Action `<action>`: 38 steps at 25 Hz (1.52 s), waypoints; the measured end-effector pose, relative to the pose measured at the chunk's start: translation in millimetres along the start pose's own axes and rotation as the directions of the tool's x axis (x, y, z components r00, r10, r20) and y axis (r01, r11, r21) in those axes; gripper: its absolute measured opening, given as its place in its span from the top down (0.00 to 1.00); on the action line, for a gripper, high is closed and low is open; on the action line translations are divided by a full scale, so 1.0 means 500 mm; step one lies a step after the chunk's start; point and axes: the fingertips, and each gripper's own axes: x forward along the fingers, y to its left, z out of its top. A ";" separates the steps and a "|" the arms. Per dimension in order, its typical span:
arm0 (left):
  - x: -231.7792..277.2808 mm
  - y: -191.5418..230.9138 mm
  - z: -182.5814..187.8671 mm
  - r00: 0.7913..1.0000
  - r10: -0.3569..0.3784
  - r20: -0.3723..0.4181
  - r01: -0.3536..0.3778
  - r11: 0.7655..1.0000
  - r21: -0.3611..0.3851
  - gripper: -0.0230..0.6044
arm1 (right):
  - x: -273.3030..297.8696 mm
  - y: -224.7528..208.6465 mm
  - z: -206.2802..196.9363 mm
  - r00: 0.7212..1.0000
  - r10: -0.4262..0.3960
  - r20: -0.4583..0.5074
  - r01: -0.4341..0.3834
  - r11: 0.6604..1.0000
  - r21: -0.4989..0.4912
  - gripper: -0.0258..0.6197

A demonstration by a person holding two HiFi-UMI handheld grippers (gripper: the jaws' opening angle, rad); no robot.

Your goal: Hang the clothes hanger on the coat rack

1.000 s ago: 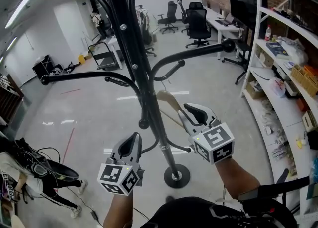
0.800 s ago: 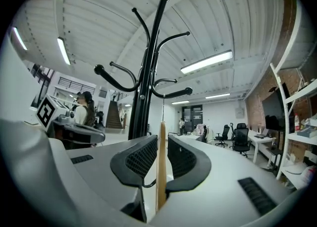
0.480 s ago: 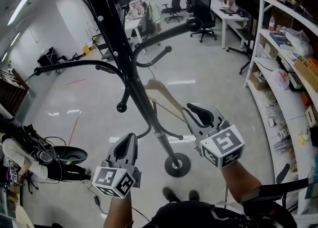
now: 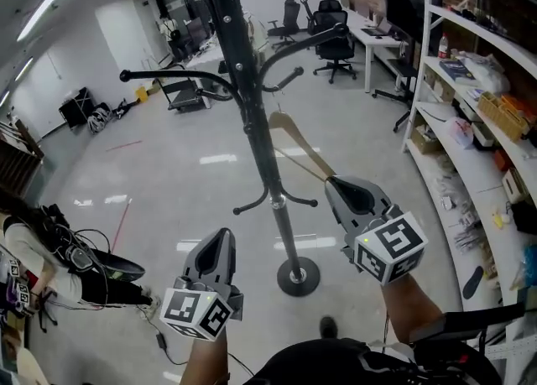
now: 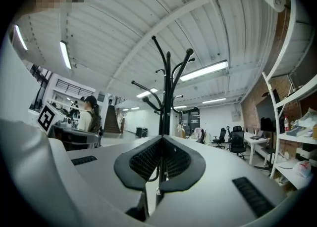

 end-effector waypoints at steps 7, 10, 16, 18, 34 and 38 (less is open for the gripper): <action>-0.216 -0.024 -0.050 0.997 -0.063 -0.035 0.062 0.998 -0.026 0.98 | -0.150 0.180 -0.045 0.997 -0.041 -0.064 0.042 0.999 0.017 0.95; -0.264 -0.043 -0.069 0.994 -0.090 -0.056 0.085 0.993 -0.079 0.98 | -0.202 0.224 -0.052 0.993 -0.060 -0.099 0.063 0.998 0.030 0.95; -0.349 -0.135 -0.073 0.994 -0.100 -0.050 0.095 0.990 -0.101 0.98 | -0.339 0.273 -0.035 0.991 -0.074 -0.109 0.078 0.997 0.028 0.95; -0.394 -0.178 -0.059 0.994 -0.102 -0.044 0.097 0.991 -0.092 0.98 | -0.396 0.291 -0.017 0.994 -0.071 -0.088 0.074 0.997 0.030 0.95; -0.665 -0.503 -0.074 0.992 0.020 -0.127 -0.024 0.999 -0.033 0.98 | -0.812 0.349 -0.021 0.997 0.021 -0.070 -0.013 0.993 0.122 0.95; -0.733 -0.577 -0.041 0.994 -0.030 -0.103 0.025 0.999 -0.042 0.98 | -0.878 0.388 0.019 0.999 0.004 -0.047 0.002 0.992 0.124 0.95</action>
